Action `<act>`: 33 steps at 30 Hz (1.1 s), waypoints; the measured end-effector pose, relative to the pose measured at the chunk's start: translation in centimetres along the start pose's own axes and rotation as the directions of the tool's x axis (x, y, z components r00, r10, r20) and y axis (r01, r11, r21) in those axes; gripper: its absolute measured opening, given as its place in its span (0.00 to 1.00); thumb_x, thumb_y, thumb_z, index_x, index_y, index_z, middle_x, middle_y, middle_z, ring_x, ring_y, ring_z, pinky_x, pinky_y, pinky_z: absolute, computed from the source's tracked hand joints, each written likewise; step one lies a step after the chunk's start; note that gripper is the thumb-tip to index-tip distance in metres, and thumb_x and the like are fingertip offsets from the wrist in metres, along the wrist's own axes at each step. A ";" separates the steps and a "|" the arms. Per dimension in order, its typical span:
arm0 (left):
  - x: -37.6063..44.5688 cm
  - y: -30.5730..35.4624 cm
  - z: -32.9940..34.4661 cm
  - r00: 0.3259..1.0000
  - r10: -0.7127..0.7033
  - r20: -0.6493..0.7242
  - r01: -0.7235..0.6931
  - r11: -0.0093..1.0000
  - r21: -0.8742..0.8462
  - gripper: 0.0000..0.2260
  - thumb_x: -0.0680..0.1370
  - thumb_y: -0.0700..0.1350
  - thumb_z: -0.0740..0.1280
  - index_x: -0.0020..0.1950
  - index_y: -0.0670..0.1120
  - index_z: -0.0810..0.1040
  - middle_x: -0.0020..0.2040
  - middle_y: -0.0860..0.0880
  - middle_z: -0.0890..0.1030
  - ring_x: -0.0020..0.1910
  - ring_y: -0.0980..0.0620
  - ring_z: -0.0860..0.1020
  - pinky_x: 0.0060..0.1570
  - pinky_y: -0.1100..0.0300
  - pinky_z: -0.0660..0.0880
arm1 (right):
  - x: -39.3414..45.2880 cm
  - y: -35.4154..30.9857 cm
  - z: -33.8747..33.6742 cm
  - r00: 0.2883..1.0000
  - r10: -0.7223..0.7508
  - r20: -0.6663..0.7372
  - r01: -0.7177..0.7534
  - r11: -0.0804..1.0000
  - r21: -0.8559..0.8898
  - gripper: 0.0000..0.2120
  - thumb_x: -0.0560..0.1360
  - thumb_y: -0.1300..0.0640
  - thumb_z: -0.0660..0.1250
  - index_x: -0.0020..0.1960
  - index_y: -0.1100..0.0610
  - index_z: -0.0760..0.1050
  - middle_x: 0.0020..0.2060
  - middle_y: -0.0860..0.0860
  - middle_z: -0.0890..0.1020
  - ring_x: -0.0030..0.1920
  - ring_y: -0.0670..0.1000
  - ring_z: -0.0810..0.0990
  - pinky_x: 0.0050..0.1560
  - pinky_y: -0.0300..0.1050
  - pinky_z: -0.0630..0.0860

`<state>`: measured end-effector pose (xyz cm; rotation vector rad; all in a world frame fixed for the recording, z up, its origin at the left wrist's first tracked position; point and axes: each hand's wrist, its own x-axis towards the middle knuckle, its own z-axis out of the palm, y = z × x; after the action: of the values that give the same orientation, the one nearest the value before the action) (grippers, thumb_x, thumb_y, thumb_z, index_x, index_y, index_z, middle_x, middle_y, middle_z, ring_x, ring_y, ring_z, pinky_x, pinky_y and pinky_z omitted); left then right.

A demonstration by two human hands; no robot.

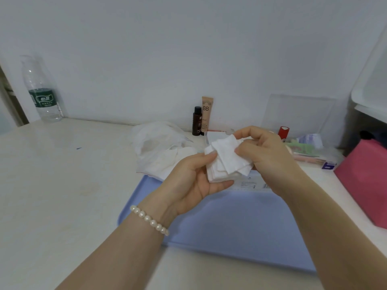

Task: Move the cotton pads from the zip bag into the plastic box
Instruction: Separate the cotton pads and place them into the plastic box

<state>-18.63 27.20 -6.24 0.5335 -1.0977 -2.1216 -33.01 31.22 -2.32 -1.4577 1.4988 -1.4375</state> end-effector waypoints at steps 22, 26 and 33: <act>-0.1 0.0 -0.3 0.993 -0.025 0.111 0.027 1.000 -0.011 0.23 0.66 0.35 0.59 0.61 0.37 0.75 0.58 0.38 0.79 0.57 0.41 0.77 0.57 0.48 0.74 | -0.1 0.2 0.2 0.996 -0.038 0.075 0.045 0.994 -0.101 0.14 0.72 0.71 0.61 0.41 0.53 0.77 0.24 0.49 0.71 0.29 0.48 0.69 0.29 0.36 0.67; 0.0 -0.1 -0.2 0.996 -0.009 0.087 0.007 1.000 0.025 0.22 0.66 0.31 0.61 0.59 0.36 0.75 0.55 0.39 0.81 0.53 0.43 0.80 0.54 0.50 0.77 | -0.2 0.1 0.3 0.994 -0.052 0.092 0.064 0.988 -0.140 0.15 0.72 0.71 0.61 0.41 0.53 0.77 0.23 0.46 0.70 0.26 0.45 0.68 0.27 0.33 0.66; 0.0 0.1 0.1 1.000 0.023 -0.006 -0.023 1.000 -0.012 0.19 0.73 0.26 0.54 0.61 0.33 0.73 0.57 0.37 0.79 0.57 0.39 0.78 0.52 0.51 0.77 | -0.3 -1.0 -1.1 0.999 -0.020 0.040 0.028 0.975 -0.218 0.14 0.67 0.65 0.74 0.47 0.50 0.78 0.38 0.50 0.76 0.26 0.44 0.74 0.28 0.31 0.71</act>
<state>-18.61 27.21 -6.11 0.5185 -1.0826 -2.1041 -33.64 31.98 -1.20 -1.6279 1.6642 -1.2832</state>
